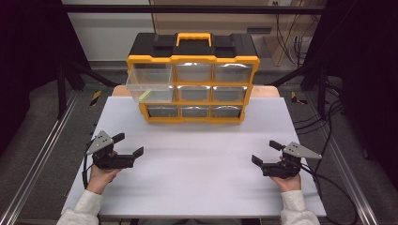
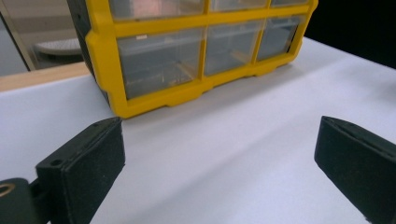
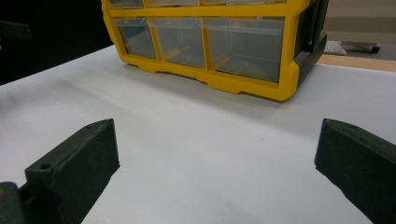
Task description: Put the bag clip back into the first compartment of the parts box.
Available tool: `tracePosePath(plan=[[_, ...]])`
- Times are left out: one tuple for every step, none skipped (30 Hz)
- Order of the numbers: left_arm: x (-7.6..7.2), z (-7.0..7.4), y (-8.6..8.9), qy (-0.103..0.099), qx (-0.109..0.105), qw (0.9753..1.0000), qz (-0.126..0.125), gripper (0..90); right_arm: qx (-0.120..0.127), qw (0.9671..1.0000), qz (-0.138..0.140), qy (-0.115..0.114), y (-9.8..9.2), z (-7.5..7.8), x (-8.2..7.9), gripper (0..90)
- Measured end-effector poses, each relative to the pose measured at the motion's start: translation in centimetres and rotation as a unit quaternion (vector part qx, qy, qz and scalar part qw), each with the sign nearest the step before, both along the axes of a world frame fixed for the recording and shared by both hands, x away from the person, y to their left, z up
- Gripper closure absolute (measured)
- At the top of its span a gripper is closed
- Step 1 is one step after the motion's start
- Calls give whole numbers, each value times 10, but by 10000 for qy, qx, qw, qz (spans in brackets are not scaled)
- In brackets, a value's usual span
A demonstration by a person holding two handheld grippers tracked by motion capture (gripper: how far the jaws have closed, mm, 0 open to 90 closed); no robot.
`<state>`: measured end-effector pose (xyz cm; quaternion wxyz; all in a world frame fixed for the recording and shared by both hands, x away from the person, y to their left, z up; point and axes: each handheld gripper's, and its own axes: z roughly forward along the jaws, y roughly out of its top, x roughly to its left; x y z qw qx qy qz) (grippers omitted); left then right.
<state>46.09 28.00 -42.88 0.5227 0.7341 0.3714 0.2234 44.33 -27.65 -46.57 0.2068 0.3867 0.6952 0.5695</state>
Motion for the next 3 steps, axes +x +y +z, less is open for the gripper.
tracePosePath(plan=[[0,0,0,0,0,10000,0,14,0,10000,0,0,0,0,0,2],[0,-3,-1,48,7,10000,-22,14,16,10000,-12,0,0,0,0,2],[0,-3,-1,48,7,10000,-22,14,16,10000,-12,0,0,0,0,2]])
